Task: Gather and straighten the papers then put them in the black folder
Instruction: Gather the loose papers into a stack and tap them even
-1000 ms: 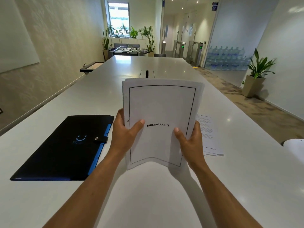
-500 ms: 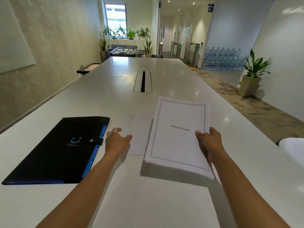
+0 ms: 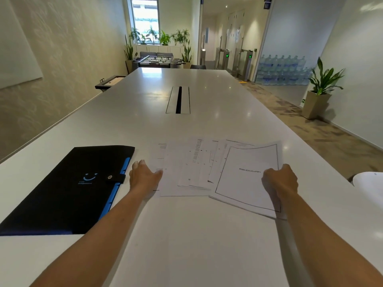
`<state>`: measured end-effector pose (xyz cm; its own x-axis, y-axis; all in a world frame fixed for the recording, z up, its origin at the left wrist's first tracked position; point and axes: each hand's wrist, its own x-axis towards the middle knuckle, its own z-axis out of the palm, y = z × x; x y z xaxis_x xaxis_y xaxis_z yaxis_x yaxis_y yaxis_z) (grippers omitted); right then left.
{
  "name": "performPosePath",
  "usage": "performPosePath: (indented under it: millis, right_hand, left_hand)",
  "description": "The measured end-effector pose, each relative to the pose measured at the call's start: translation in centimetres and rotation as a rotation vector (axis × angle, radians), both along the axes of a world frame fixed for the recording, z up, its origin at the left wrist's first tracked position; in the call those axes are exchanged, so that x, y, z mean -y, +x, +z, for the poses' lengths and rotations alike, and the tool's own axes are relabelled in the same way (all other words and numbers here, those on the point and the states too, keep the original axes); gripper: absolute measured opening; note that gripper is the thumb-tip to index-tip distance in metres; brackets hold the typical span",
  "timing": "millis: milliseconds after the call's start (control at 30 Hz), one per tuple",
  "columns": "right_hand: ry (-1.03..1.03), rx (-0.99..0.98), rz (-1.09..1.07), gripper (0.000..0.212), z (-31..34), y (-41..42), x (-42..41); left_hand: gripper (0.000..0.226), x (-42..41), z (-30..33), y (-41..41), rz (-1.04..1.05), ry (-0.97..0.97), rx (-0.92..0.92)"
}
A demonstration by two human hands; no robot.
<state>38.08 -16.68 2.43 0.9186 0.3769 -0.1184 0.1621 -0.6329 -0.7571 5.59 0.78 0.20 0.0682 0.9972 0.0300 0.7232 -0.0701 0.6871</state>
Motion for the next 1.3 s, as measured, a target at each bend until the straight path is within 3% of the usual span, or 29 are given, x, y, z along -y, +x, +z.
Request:
performPosePath:
  millis: [367,600,1133,1300]
  right_hand:
    - [-0.045,0.049,0.169,0.071,-0.5,-1.8,-3.5]
    - [-0.038,0.07,0.25,0.069,-1.1,-4.0,-5.5]
    - [0.048,0.038,0.35,0.061,-1.4,-10.0,-8.1]
    - [0.166,-0.062,0.323,0.052,-2.1,-9.7,-8.2]
  left_hand:
    - [0.075,-1.4,0.5,1.0,-0.026,-0.05,-0.062]
    - [0.083,-1.9,1.1,1.9,-0.003,-0.211,0.162]
    - [0.073,-3.2,2.4,3.0,-0.014,-0.461,0.694]
    - [0.076,-4.2,1.7,1.4,0.096,-0.422,0.573]
